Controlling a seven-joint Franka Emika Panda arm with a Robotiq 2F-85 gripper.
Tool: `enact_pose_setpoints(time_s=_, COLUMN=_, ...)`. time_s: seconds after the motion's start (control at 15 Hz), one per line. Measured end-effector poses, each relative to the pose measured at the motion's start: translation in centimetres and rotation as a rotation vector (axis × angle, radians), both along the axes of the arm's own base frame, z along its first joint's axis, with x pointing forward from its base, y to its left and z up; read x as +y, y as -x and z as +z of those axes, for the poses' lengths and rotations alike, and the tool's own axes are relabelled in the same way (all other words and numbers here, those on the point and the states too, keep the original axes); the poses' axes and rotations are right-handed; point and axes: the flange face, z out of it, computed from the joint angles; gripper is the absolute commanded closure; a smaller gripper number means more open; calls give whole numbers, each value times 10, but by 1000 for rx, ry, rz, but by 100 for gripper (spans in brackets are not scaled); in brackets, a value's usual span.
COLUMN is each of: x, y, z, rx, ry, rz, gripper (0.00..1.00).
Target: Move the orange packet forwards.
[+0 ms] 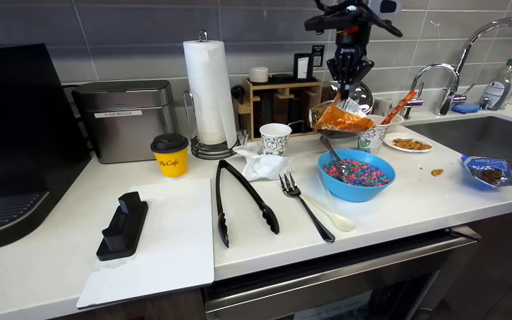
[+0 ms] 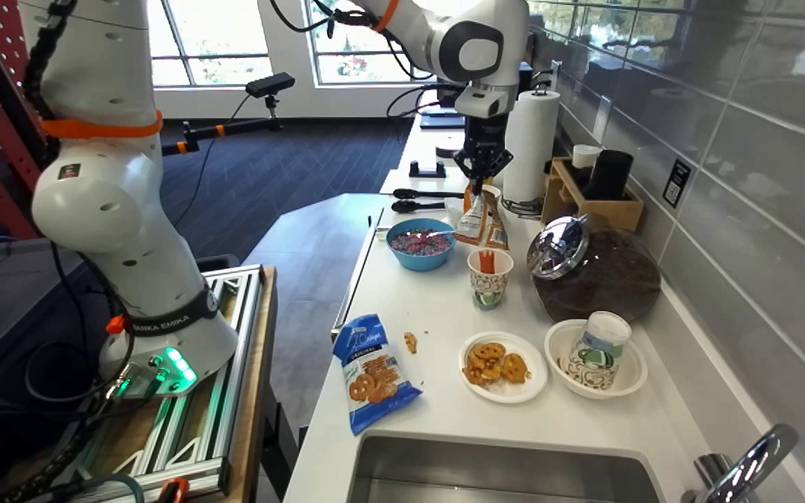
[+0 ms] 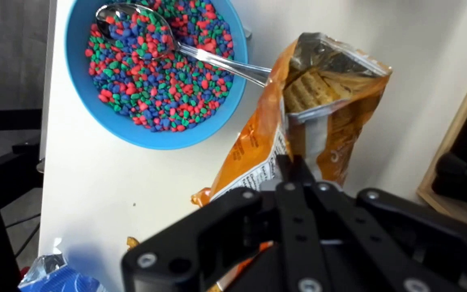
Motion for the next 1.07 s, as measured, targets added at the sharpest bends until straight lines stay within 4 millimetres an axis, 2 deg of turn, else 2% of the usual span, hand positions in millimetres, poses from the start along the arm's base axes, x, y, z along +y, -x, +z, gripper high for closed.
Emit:
enact_pose_setpoints(time_s=0.13, x=-6, y=12, z=-8, rx=7, ry=-17, rz=-27, gripper=100)
enact_pose_setpoints(time_s=0.27, x=-19, y=25, z=-3, rx=5, ry=-31, rz=-69, gripper=100)
enact_pose_setpoints(time_s=0.53, x=-54, y=51, z=32, rx=-17, ry=-46, rz=-152, gripper=100)
enact_pose_setpoints(time_s=0.8, x=-88, y=86, z=63, rx=28, ry=-41, rz=-209, gripper=100)
enact_pose_setpoints(time_s=1.07, x=-106, y=109, z=65, rx=57, ry=-35, rz=-245, gripper=100)
